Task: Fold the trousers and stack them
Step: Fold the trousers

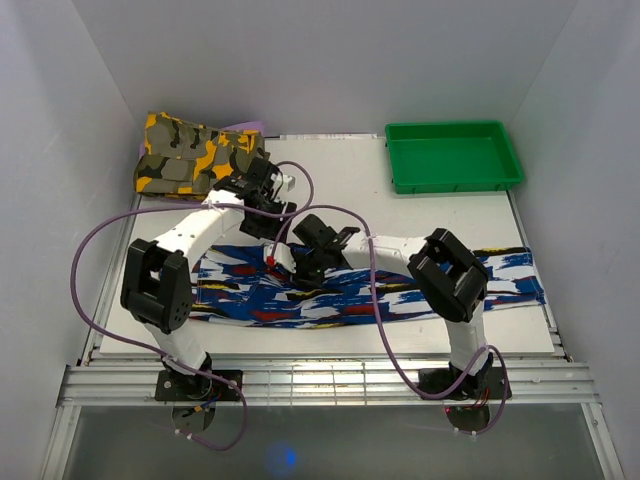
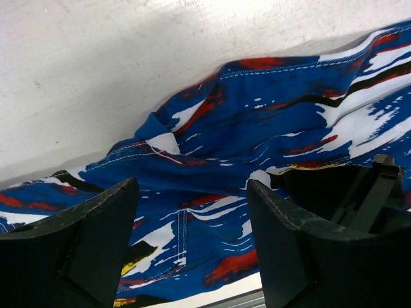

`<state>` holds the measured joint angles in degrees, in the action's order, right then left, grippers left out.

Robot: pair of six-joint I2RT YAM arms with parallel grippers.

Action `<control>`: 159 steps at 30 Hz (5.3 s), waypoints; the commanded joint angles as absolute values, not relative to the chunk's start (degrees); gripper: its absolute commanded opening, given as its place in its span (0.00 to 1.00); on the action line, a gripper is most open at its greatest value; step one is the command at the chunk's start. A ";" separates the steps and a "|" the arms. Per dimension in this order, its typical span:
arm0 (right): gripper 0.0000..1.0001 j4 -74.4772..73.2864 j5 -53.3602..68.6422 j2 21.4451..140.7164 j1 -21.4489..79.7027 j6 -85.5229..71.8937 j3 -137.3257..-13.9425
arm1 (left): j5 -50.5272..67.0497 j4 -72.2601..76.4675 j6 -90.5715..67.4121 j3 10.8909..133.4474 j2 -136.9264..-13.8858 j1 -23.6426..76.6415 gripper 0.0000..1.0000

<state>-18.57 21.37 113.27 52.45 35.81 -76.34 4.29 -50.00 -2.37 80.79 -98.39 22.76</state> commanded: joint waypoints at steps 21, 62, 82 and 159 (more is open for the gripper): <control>0.08 -4.74 6.24 111.18 56.60 38.76 -66.18 | -18.89 -50.27 -0.62 82.09 -109.94 28.13 0.61; 0.80 -8.96 6.85 114.08 57.66 37.62 -70.22 | -16.36 -51.94 11.86 102.65 -118.56 23.82 0.00; 0.90 -13.61 6.15 110.48 55.47 35.78 -80.76 | 8.84 -61.79 8.96 118.68 -116.91 5.39 0.89; 0.37 -40.35 7.30 80.51 24.52 54.23 -45.70 | 30.41 -47.29 19.87 64.95 -99.85 11.52 0.63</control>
